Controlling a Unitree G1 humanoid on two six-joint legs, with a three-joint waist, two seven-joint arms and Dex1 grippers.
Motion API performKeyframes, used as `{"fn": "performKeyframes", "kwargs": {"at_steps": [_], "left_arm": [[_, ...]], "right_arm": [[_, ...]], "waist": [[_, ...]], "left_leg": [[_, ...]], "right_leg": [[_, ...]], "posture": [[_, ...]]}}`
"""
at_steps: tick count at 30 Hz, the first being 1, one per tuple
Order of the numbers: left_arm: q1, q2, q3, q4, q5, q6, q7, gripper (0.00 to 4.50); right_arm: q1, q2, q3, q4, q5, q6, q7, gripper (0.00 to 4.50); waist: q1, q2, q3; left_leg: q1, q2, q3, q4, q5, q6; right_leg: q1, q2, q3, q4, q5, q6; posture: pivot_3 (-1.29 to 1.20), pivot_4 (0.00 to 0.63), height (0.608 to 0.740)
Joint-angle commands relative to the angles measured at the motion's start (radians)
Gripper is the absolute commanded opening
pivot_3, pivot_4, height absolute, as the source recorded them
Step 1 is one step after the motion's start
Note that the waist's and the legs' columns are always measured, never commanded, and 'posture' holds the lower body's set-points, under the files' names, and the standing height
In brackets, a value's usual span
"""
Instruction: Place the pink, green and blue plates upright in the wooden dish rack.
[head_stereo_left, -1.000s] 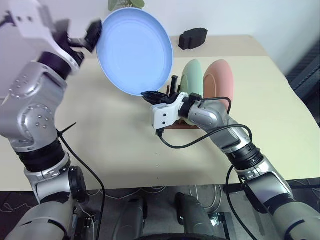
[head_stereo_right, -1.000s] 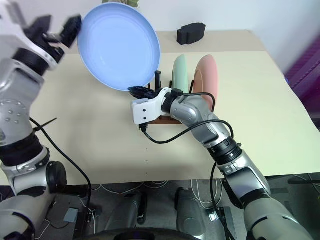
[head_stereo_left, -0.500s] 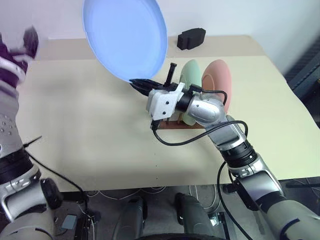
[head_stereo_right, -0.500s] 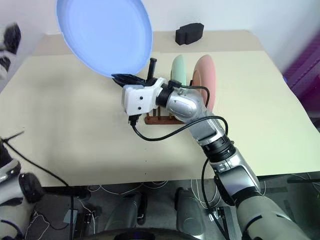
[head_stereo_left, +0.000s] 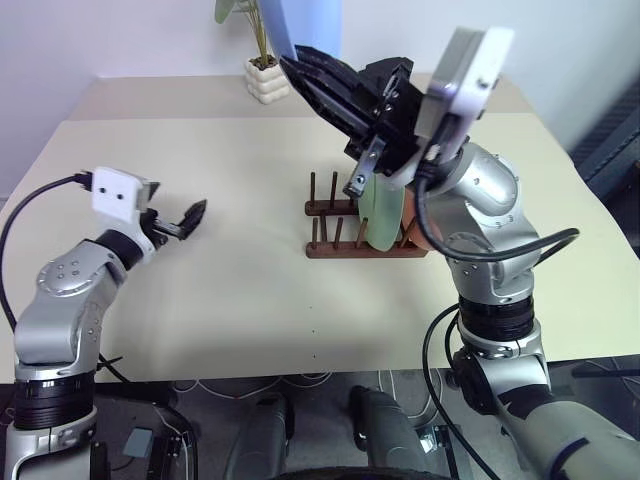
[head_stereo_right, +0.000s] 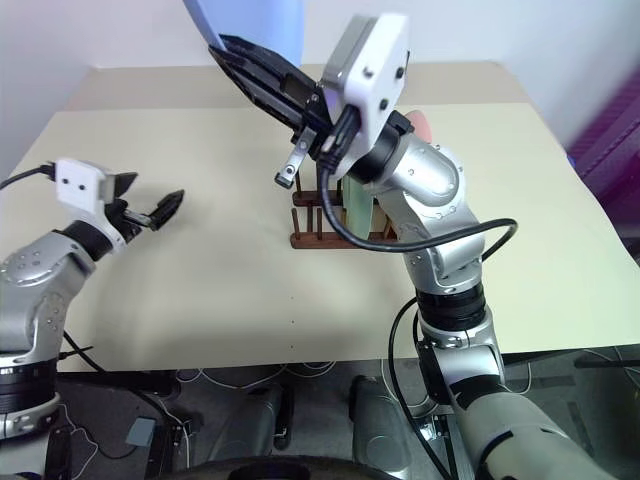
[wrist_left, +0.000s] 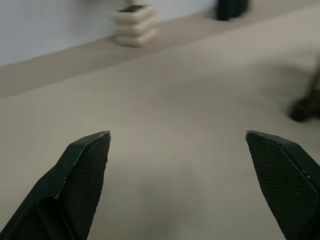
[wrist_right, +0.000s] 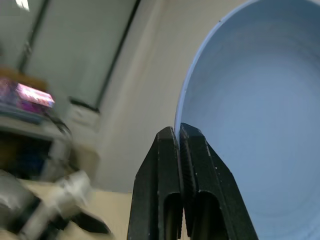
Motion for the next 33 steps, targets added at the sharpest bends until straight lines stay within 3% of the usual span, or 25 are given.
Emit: {"fn": "performKeyframes", "kwargs": {"at_steps": [1,7,14,33], "left_arm": [[0.038,0.002,-0.044,-0.062,-0.02,-0.029,-0.079,4.44],[0.074,0.0,-0.119,-0.086,-0.007,-0.032,-0.14,4.44],[0.091,-0.014,-0.113,-0.121,-0.041,-0.072,-0.192,4.44],[0.098,-0.025,-0.097,-0.129,-0.037,-0.078,-0.187,4.44]], "right_arm": [[0.027,-0.004,-0.04,-0.098,0.188,0.154,-0.063,0.0],[0.089,0.012,-0.089,-0.114,0.459,0.347,-0.212,0.0],[0.117,0.024,-0.138,-0.04,0.614,0.421,-0.365,0.0],[0.188,0.016,-0.18,0.049,0.692,0.448,-0.514,0.0]], "waist": [[0.001,0.0,0.0],[0.003,0.0,0.0],[0.003,0.0,0.0],[0.002,0.0,0.0]], "left_leg": [[0.0,0.0,0.0,0.0,0.0,0.0],[0.0,0.0,0.0,0.001,0.0,0.0],[0.0,0.0,0.001,0.001,0.0,0.0],[-0.001,0.0,0.002,0.001,0.0,0.001]], "right_leg": [[0.0,0.0,0.0,0.0,0.0,0.0],[0.0,0.0,0.0,0.0,-0.001,-0.004],[0.0,0.001,0.0,-0.001,-0.001,-0.004],[0.001,0.001,0.0,-0.002,-0.001,-0.003]], "posture": [[0.0,0.15,0.736],[0.0,0.15,0.736],[0.0,0.15,0.736],[0.0,0.15,0.736]]}}
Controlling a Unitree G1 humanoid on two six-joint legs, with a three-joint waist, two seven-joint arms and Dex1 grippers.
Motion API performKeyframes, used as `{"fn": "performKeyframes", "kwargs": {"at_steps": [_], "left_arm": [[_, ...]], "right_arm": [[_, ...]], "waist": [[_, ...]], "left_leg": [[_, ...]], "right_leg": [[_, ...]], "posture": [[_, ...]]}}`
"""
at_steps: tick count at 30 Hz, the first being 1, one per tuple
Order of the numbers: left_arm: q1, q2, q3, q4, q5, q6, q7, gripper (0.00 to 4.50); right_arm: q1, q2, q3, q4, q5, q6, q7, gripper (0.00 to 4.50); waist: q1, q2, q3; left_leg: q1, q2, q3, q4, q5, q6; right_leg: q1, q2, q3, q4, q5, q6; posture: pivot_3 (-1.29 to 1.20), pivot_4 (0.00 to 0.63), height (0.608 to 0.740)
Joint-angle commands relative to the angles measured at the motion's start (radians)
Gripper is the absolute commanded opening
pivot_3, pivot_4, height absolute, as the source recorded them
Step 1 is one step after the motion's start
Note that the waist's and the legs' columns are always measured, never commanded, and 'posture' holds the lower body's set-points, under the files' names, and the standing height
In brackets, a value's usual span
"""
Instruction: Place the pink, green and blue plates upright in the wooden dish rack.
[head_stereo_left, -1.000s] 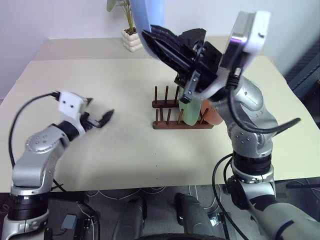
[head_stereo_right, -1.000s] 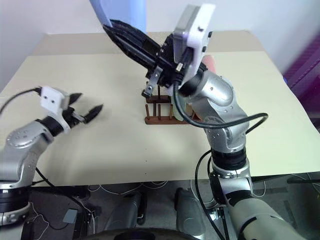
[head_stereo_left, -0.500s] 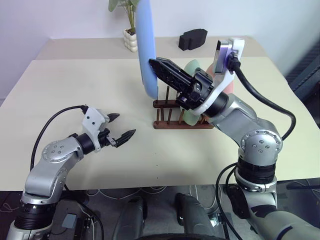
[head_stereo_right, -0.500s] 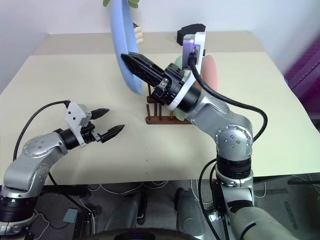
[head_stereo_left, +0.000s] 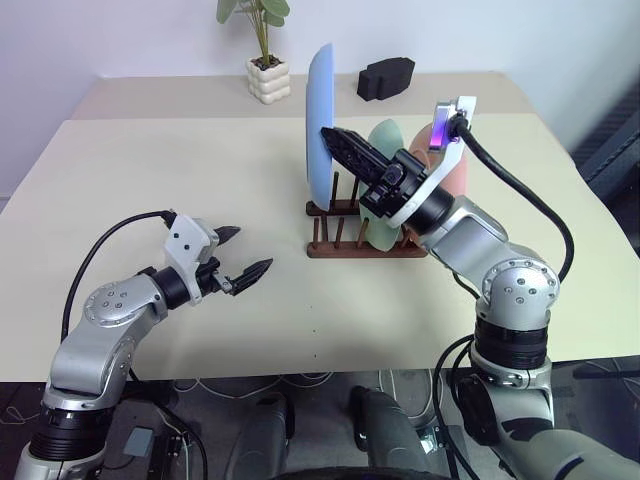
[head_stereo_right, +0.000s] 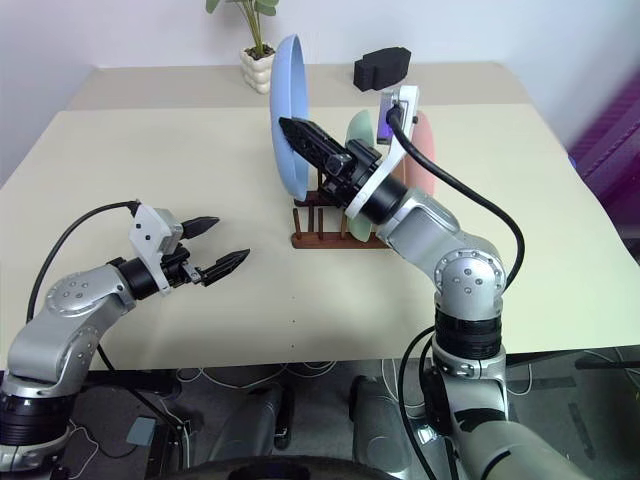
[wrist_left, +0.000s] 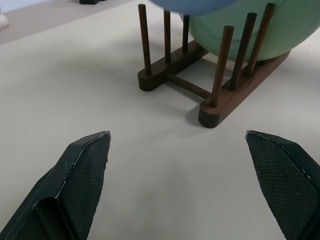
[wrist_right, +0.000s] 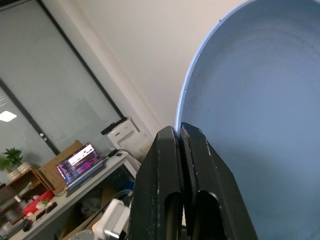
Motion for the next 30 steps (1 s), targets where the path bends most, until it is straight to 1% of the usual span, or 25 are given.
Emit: {"fn": "performKeyframes", "kwargs": {"at_steps": [1,14,17,21,23,30], "left_arm": [[0.002,-0.003,0.031,-0.037,-0.014,-0.026,0.001,4.44],[-0.002,0.0,0.034,-0.022,-0.007,-0.039,0.005,4.44],[-0.002,0.001,0.035,-0.021,-0.007,-0.039,0.005,4.5],[-0.002,0.001,0.037,-0.019,-0.006,-0.039,0.004,4.5],[-0.003,0.0,0.038,-0.018,-0.005,-0.038,0.003,4.5],[-0.005,0.0,0.039,-0.014,-0.006,-0.039,0.001,4.5]], "right_arm": [[0.002,-0.002,-0.026,-0.011,0.033,-0.002,-0.011,0.0],[0.032,-0.004,-0.026,-0.005,0.05,0.006,-0.02,0.0],[0.032,-0.003,-0.026,-0.005,0.05,0.006,-0.018,0.86],[0.032,-0.005,-0.024,-0.005,0.043,0.004,-0.014,2.89],[0.031,-0.007,-0.023,-0.005,0.036,0.003,-0.014,3.82],[0.023,-0.02,-0.02,-0.017,0.002,-0.005,-0.004,3.82]], "waist": [[0.0,0.0,0.0],[0.0,0.0,0.0],[0.0,0.0,0.0],[0.0,0.0,0.0],[0.0,0.0,0.0],[0.0,0.0,0.0]], "left_leg": [[0.0,0.0,0.0,0.0,0.0,0.0],[0.0,0.0,0.0,0.0,0.0,0.0],[0.0,0.0,0.0,0.0,0.0,0.0],[0.0,0.0,0.0,0.0,0.0,0.0],[0.0,0.0,0.0,0.0,0.0,0.0],[0.0,0.0,0.0,0.0,0.0,0.0]], "right_leg": [[0.0,0.0,0.0,0.0,0.0,0.0],[0.0,0.001,0.0,-0.001,0.0,0.0],[0.0,0.001,0.0,-0.001,0.0,0.0],[0.0,0.001,0.0,-0.001,0.0,0.0],[0.0,0.001,0.0,-0.001,0.0,0.0],[0.0,0.001,0.0,-0.001,0.0,0.0]], "posture": [[0.0,0.15,0.736],[0.0,0.15,0.736],[0.0,0.15,0.736],[0.0,0.15,0.736],[0.0,0.15,0.736],[0.0,0.15,0.736]]}}
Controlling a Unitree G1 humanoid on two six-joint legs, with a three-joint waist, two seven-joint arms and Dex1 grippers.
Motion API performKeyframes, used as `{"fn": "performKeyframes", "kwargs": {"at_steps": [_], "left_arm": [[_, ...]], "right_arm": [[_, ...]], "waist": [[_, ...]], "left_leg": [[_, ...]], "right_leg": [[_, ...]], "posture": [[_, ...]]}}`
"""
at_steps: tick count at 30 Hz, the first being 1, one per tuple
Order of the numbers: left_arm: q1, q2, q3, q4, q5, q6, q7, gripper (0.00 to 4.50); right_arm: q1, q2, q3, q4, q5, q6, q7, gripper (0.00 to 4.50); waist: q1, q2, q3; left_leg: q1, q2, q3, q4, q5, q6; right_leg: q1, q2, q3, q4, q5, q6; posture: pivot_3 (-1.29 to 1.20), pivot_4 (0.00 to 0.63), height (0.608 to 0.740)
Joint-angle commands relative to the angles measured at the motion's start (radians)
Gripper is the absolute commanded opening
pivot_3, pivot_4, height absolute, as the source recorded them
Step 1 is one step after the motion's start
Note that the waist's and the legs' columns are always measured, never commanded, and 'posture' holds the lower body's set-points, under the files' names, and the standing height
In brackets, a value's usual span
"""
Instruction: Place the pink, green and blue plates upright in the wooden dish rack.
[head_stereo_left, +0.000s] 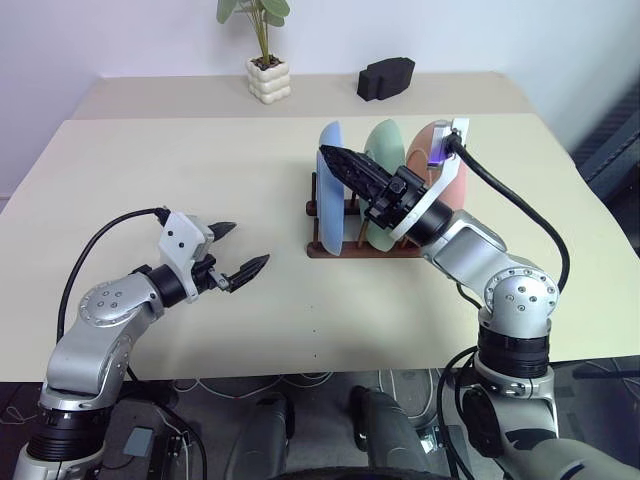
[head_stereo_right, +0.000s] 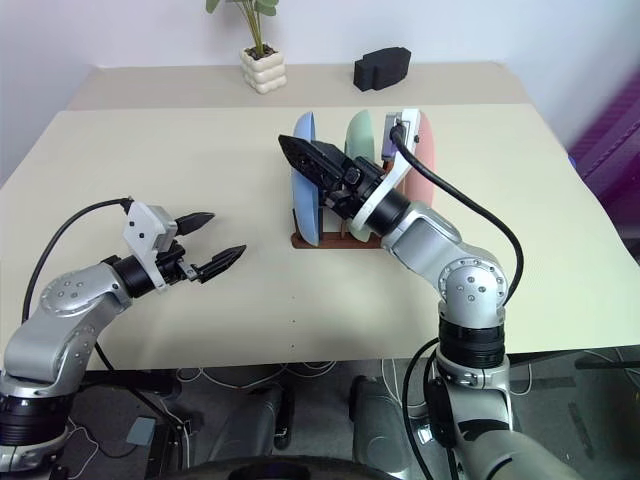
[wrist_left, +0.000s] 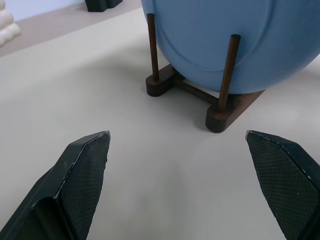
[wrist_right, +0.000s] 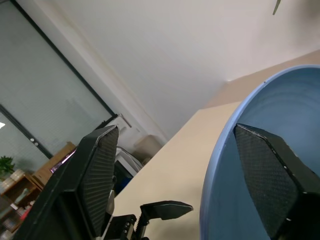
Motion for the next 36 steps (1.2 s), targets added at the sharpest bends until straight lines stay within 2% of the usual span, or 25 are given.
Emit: {"fn": "performKeyframes", "kwargs": {"at_steps": [1,7,15,20,24,27,30,32,36], "left_arm": [[-0.005,0.0,0.021,-0.015,-0.007,-0.02,-0.002,4.5],[-0.006,0.0,0.021,-0.013,-0.006,-0.02,-0.002,4.5],[-0.005,0.0,0.02,-0.013,-0.006,-0.021,-0.002,4.5],[-0.014,-0.007,0.015,-0.004,0.003,-0.032,0.005,4.5],[-0.023,-0.015,0.006,0.012,0.015,-0.042,0.009,4.5],[-0.025,-0.024,-0.007,0.025,0.027,-0.055,0.013,4.5],[-0.032,-0.034,-0.027,0.051,0.043,-0.067,0.001,4.5],[-0.039,-0.041,-0.042,0.074,0.053,-0.081,-0.005,4.5],[-0.058,-0.069,-0.07,0.126,0.082,-0.119,0.002,4.5]], "right_arm": [[-0.015,-0.007,-0.007,-0.033,-0.008,-0.018,0.012,3.82],[-0.043,-0.05,-0.004,-0.063,-0.058,-0.007,0.003,3.82],[-0.08,-0.158,0.0,-0.122,-0.095,0.022,0.033,3.82],[-0.119,-0.252,0.001,-0.205,-0.174,-0.05,0.178,3.82],[-0.091,-0.393,-0.119,-0.201,-0.228,-0.129,0.312,3.82],[0.022,-0.503,-0.241,-0.167,-0.279,-0.177,0.416,3.82],[0.211,-0.57,-0.433,-0.128,-0.245,-0.195,0.544,3.82],[0.349,-0.582,-0.522,-0.127,-0.221,-0.193,0.619,3.82],[0.561,-0.549,-0.576,-0.115,-0.273,-0.242,0.707,3.82]], "waist": [[0.0,0.0,0.0],[0.0,0.0,0.0],[0.001,0.0,0.0],[0.001,0.001,0.001],[0.008,0.001,0.001],[0.01,0.0,0.0],[0.018,0.0,0.0],[0.024,0.0,0.0],[0.023,0.002,-0.001]], "left_leg": [[0.0,0.0,0.0,0.0,0.0,0.0],[0.0,0.0,0.0,0.0,0.0,0.0],[0.0,0.0,0.0,0.0,0.0,0.0],[-0.001,0.0,0.0,0.0,0.0,0.0],[-0.001,0.0,0.0,0.001,0.0,0.0],[-0.001,0.0,0.0,0.001,-0.001,0.001],[-0.001,-0.001,0.001,0.001,-0.001,0.002],[-0.001,-0.001,0.001,0.001,-0.002,0.003],[0.001,0.0,0.002,0.002,-0.002,0.003]], "right_leg": [[0.0,0.0,0.0,0.0,0.0,0.0],[0.0,0.0,0.0,0.0,0.0,0.0],[0.0,0.0,0.0,-0.001,0.0,0.0],[0.0,0.0,0.0,-0.002,0.0,0.0],[0.001,0.0,0.0,-0.004,-0.001,0.0],[0.003,-0.001,0.0,-0.005,-0.001,0.0],[0.004,-0.001,0.0,-0.006,-0.001,0.0],[0.004,-0.001,0.0,-0.006,-0.001,0.0],[0.004,0.0,0.001,-0.005,-0.001,0.0]], "posture": [[0.0,0.15,0.736],[0.0,0.15,0.736],[0.0,0.15,0.736],[0.0,0.15,0.736],[0.0,0.15,0.736],[0.0,0.15,0.736],[0.0,0.15,0.736],[0.0,0.15,0.736],[0.0,0.15,0.736]]}}
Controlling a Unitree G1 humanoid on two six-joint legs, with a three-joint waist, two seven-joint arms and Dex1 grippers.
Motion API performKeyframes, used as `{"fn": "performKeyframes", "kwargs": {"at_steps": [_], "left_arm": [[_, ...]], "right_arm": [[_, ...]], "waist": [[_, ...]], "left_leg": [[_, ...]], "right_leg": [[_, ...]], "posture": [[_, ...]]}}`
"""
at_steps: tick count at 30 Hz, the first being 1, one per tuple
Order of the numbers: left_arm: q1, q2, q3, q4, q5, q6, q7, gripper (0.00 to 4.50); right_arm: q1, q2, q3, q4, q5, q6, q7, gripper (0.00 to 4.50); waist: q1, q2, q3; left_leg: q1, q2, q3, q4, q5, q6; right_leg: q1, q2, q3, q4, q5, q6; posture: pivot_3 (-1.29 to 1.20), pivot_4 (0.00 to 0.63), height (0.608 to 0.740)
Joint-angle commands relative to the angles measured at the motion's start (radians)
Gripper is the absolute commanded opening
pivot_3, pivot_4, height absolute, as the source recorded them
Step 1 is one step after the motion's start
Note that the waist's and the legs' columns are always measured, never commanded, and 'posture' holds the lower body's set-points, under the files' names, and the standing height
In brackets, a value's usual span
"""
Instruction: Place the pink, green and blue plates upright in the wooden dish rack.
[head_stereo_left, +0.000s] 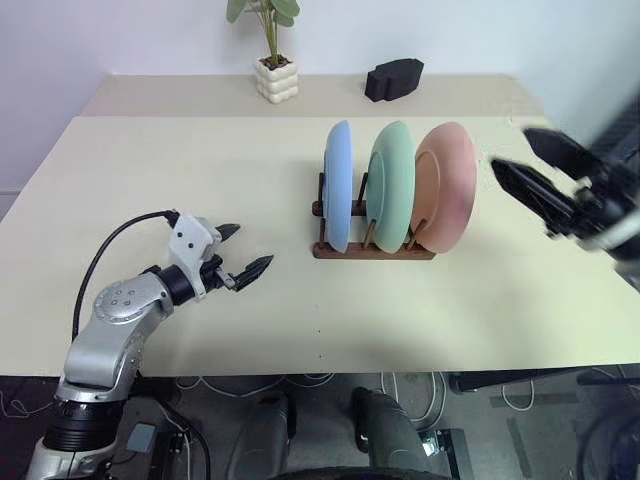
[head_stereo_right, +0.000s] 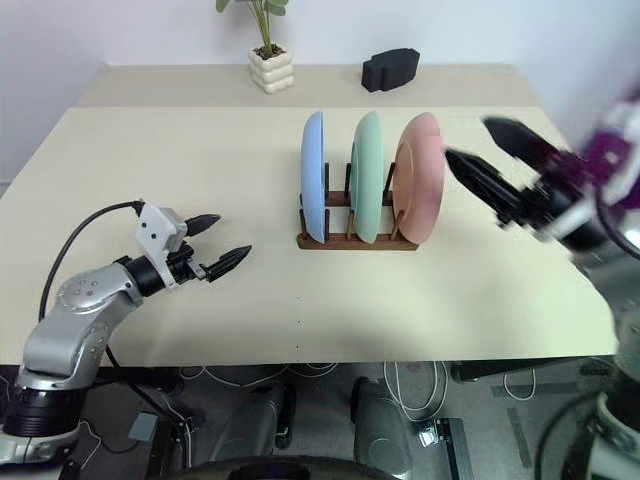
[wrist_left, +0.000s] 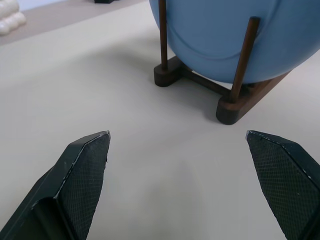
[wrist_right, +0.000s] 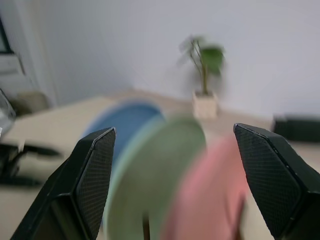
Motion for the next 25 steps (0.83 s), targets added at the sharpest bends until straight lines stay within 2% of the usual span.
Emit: {"fn": "performKeyframes", "kwargs": {"at_steps": [1,3,6,13,25], "left_arm": [[-0.021,-0.021,-0.015,0.021,0.03,-0.056,0.008,4.5],[-0.017,-0.029,-0.017,0.042,0.035,-0.07,0.005,4.5],[-0.013,-0.037,-0.019,0.059,0.044,-0.084,0.001,4.5],[-0.035,-0.061,-0.025,0.109,0.061,-0.109,0.006,4.5],[-0.038,-0.083,-0.04,0.113,0.073,-0.113,0.01,4.5]], "right_arm": [[0.095,0.021,-0.038,-0.005,-0.038,-0.058,0.063,3.82],[0.165,0.043,0.025,0.012,-0.143,-0.106,0.057,3.82],[0.192,0.078,0.093,0.05,-0.256,-0.199,0.053,3.82],[0.138,0.1,0.144,0.179,-0.341,-0.274,0.045,3.82],[0.12,0.132,0.169,0.233,-0.365,-0.316,0.044,3.82]], "waist": [[-0.002,0.001,0.0],[-0.004,0.0,-0.001],[-0.004,0.001,-0.001],[0.003,0.001,-0.001],[0.004,0.001,-0.001]], "left_leg": [[0.0,0.0,0.0,0.0,0.0,0.0],[0.001,0.0,0.001,0.001,0.0,0.0],[0.001,0.0,0.001,0.001,0.0,0.0],[0.0,0.0,0.0,0.002,0.0,0.0],[0.0,0.0,0.0,0.002,0.0,0.0]], "right_leg": [[0.0,0.0,0.0,0.0,0.0,0.0],[0.001,0.0,0.0,0.0,0.0,0.0],[0.001,0.0,0.0,0.0,-0.002,0.002],[0.001,-0.001,0.0,0.0,-0.002,0.002],[0.001,-0.001,0.0,0.0,0.0,0.0]], "posture": [[0.0,0.15,0.736],[0.0,0.15,0.736],[0.0,0.15,0.736],[0.0,0.15,0.736],[0.0,0.15,0.736]]}}
